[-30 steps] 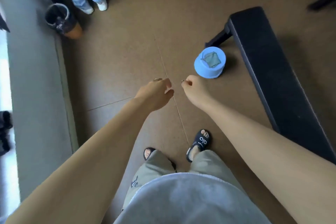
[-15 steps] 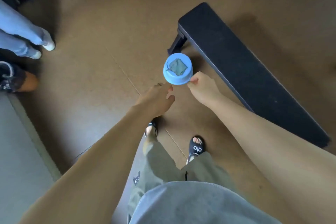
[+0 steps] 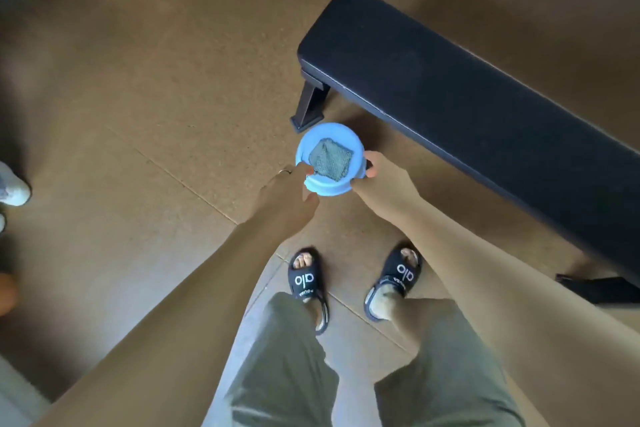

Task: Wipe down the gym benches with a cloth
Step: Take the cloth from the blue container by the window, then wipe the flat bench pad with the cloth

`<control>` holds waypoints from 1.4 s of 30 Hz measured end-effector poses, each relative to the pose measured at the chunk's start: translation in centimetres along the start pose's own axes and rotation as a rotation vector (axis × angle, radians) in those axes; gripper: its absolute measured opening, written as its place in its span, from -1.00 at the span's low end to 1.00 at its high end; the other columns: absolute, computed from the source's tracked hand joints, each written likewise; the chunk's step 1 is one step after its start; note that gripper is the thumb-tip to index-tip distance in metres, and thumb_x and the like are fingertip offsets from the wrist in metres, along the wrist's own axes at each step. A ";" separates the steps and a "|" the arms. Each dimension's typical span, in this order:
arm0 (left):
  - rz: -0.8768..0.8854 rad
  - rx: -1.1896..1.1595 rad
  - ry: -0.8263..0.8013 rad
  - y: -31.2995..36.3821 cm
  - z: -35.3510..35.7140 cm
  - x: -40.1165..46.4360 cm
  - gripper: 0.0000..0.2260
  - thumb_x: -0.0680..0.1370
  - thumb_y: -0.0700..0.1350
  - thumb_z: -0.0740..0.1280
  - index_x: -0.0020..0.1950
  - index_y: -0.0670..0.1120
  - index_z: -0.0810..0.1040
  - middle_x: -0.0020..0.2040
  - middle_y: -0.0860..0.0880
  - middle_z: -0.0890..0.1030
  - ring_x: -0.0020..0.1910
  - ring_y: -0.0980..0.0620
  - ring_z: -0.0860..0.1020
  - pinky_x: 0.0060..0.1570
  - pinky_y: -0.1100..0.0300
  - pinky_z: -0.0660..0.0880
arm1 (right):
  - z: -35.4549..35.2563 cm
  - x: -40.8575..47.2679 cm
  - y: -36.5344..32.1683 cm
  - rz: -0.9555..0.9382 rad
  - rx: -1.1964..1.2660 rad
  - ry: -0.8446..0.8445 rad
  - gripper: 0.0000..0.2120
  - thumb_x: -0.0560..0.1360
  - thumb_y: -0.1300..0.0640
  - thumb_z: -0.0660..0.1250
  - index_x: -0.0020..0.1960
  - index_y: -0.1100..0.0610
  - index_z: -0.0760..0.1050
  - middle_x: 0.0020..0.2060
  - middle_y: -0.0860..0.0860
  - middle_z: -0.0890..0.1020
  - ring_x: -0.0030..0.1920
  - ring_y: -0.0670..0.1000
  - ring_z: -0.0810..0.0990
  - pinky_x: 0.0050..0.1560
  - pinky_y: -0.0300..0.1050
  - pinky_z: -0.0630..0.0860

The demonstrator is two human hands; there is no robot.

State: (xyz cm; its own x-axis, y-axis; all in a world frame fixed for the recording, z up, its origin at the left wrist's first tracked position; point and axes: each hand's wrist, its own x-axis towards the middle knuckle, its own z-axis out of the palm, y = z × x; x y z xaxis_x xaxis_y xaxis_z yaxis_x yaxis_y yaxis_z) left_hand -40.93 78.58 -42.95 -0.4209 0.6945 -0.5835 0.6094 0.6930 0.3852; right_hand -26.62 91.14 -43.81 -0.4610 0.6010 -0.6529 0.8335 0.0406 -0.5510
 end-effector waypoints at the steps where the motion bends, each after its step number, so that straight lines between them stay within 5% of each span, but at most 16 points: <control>1: -0.003 -0.010 0.024 -1.0 1.3 2.4 -0.61 0.63 -0.05 0.30 0.46 0.03 0.40 0.32 -0.05 0.52 0.25 -0.09 0.52 0.19 0.02 0.48 | 1.1 2.6 0.8 -0.014 -0.003 -0.006 -0.48 0.61 0.08 0.28 0.54 0.05 0.30 0.32 0.09 0.58 0.32 0.18 0.52 0.11 -0.06 0.42; 4: 0.017 -0.045 0.055 -3.5 6.1 9.4 -0.59 0.63 -0.09 0.31 0.48 0.00 0.39 0.32 -0.06 0.53 0.26 -0.08 0.51 0.19 0.04 0.48 | 4.5 10.2 3.8 -0.020 -0.020 -0.005 -0.44 0.62 0.08 0.31 0.56 0.11 0.25 0.37 0.12 0.53 0.36 0.17 0.49 0.26 0.00 0.43; 9: 0.068 -0.083 0.116 -7.0 13.6 20.2 -0.52 0.62 -0.09 0.35 0.53 -0.01 0.35 0.39 -0.09 0.50 0.31 -0.13 0.51 0.27 -0.10 0.47 | 11.3 22.8 10.0 -0.040 -0.081 0.019 -0.56 0.57 0.08 0.35 0.40 0.15 0.35 0.22 0.14 0.56 0.25 0.20 0.52 0.11 0.00 0.45; 15: 0.216 -0.196 0.492 -7.0 15.0 32.8 -0.60 0.62 -0.10 0.33 0.45 -0.09 0.40 0.33 -0.11 0.53 0.29 -0.08 0.50 0.14 0.21 0.35 | 18.1 33.2 15.6 -0.139 -0.307 0.035 -0.20 0.55 -0.09 0.36 0.63 0.18 0.09 0.47 0.17 0.42 0.47 0.22 0.39 0.38 0.06 0.37; 19: 0.327 -0.192 0.667 -5.4 14.1 35.5 -0.69 0.60 -0.15 0.32 0.34 -0.17 0.46 0.24 -0.15 0.52 0.19 -0.03 0.42 0.03 0.32 0.24 | 20.3 35.1 16.3 -0.214 -0.430 0.259 -0.41 0.54 0.05 0.36 0.50 0.21 0.30 0.32 0.16 0.52 0.35 0.22 0.48 0.35 0.09 0.37; 22: 0.393 -0.208 0.706 -3.6 12.8 35.0 -0.71 0.62 -0.12 0.30 0.32 -0.13 0.47 0.24 -0.11 0.51 0.06 0.09 0.37 0.07 0.31 0.29 | 19.6 33.4 15.4 -0.213 -0.273 0.238 -0.73 0.55 0.27 0.27 0.24 0.19 0.46 0.08 0.12 0.64 0.13 0.16 0.61 0.08 -0.04 0.43; 25: 0.393 -0.225 0.742 -0.9 9.8 34.7 -0.78 0.65 -0.07 0.30 0.27 -0.10 0.47 0.25 -0.07 0.48 0.05 0.08 0.46 0.08 0.28 0.40 | 17.0 30.7 13.9 -0.145 -0.022 0.225 -0.89 0.52 0.28 0.25 -0.13 0.10 0.44 -0.24 -0.01 0.56 -0.17 0.10 0.50 -0.13 -0.08 0.30; 29: 0.420 -0.117 0.809 2.6 6.4 37.0 -0.76 0.67 -0.01 0.27 0.29 -0.08 0.47 0.28 -0.07 0.49 0.12 -0.01 0.51 0.20 0.08 0.51 | 8.7 26.0 10.4 -0.173 0.255 0.446 -0.89 0.53 0.22 0.31 -0.07 0.08 0.60 -0.28 -0.07 0.63 -0.26 -0.04 0.57 -0.35 -0.34 0.38; 32: 0.431 0.024 0.788 4.8 5.8 40.0 -0.69 0.69 0.01 0.20 0.39 -0.09 0.43 0.37 -0.13 0.46 0.31 -0.14 0.44 0.32 -0.04 0.38 | 1.7 23.2 8.1 -0.338 0.369 0.747 -0.84 0.47 0.29 0.36 -0.05 0.07 0.62 -0.19 -0.04 0.65 -0.14 -0.08 0.57 -0.21 -0.34 0.43; 36: 0.466 0.126 0.743 6.1 7.6 42.2 -0.71 0.71 -0.02 0.15 0.35 -0.11 0.48 0.33 -0.13 0.49 0.32 -0.17 0.43 0.41 -0.03 0.30 | -4.1 23.6 7.2 -0.422 0.217 1.163 -0.78 0.43 0.23 0.36 0.06 0.13 0.64 -0.01 0.01 0.59 -0.06 -0.13 0.49 0.00 -0.47 0.33; 38: 0.521 0.113 0.778 5.9 8.4 42.6 -0.75 0.70 -0.04 0.16 0.27 -0.10 0.53 0.26 -0.11 0.54 0.26 -0.14 0.47 0.41 -0.04 0.35 | -5.0 24.9 7.0 -0.430 0.057 1.310 -0.77 0.42 0.25 0.35 0.07 0.20 0.62 -0.02 0.11 0.56 -0.02 0.02 0.52 0.00 -0.32 0.36; 40: 0.572 0.064 0.813 5.7 8.4 43.1 -0.78 0.67 -0.08 0.17 0.18 -0.11 0.56 0.16 -0.10 0.58 0.16 -0.12 0.51 0.32 -0.03 0.42 | -4.6 26.8 7.3 -0.467 -0.132 1.304 -0.78 0.42 0.28 0.36 0.06 0.24 0.60 -0.02 0.18 0.56 0.01 0.18 0.54 0.01 -0.09 0.44; 42: 0.601 0.031 0.846 5.1 8.4 43.4 -0.78 0.62 -0.12 0.16 0.11 -0.14 0.56 0.08 -0.11 0.59 0.07 -0.14 0.52 0.21 -0.03 0.44 | -2.7 28.9 8.0 -0.486 -0.289 1.042 -0.78 0.45 0.23 0.42 0.09 0.22 0.62 0.00 0.16 0.56 0.05 0.21 0.53 0.06 0.09 0.52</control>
State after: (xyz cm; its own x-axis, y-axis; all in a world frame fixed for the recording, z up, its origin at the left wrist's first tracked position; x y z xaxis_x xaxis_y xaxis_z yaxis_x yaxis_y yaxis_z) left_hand -50.43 110.65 -72.33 -0.3683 0.8412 0.3959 0.8868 0.1899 0.4214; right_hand -32.46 110.95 -65.65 -0.3892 0.8277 0.4043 0.7389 0.5426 -0.3995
